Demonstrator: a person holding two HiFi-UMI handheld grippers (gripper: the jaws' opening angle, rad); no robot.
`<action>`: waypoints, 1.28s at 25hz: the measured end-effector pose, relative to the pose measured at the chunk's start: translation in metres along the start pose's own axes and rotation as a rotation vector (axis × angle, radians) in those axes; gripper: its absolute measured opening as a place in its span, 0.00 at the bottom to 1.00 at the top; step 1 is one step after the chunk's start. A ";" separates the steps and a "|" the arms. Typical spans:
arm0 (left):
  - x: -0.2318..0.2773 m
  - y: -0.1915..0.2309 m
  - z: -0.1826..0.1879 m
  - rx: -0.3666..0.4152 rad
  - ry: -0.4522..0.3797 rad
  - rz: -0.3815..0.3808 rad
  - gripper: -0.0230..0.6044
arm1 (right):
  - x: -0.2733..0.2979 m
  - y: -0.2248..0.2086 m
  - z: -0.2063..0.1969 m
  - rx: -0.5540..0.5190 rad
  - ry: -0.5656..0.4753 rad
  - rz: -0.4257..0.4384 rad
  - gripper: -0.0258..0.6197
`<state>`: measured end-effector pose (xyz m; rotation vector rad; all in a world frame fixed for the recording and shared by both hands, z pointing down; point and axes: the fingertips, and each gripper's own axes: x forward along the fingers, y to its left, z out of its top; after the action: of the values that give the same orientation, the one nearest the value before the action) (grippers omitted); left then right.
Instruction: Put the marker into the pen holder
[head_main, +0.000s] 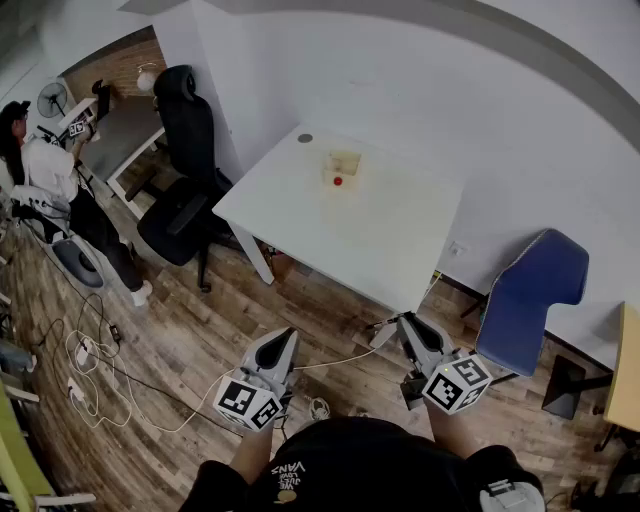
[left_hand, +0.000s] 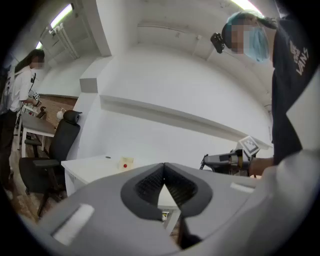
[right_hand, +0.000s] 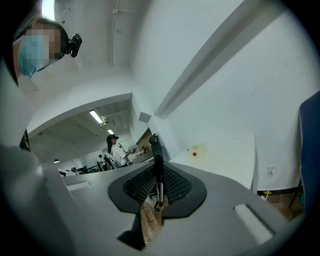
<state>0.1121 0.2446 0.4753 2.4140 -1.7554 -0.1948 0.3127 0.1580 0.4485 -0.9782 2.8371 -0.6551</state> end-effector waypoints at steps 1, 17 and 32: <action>-0.001 0.000 0.000 -0.002 -0.002 -0.002 0.12 | 0.001 0.002 -0.001 -0.005 -0.001 0.001 0.11; -0.040 0.052 0.001 -0.017 -0.003 -0.025 0.12 | 0.034 0.036 -0.012 0.003 -0.060 -0.063 0.11; 0.005 0.123 -0.002 -0.068 0.022 -0.024 0.12 | 0.114 0.007 -0.009 0.025 -0.036 -0.101 0.11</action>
<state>-0.0006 0.2030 0.5010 2.3818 -1.6833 -0.2261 0.2165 0.0973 0.4621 -1.1234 2.7567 -0.6725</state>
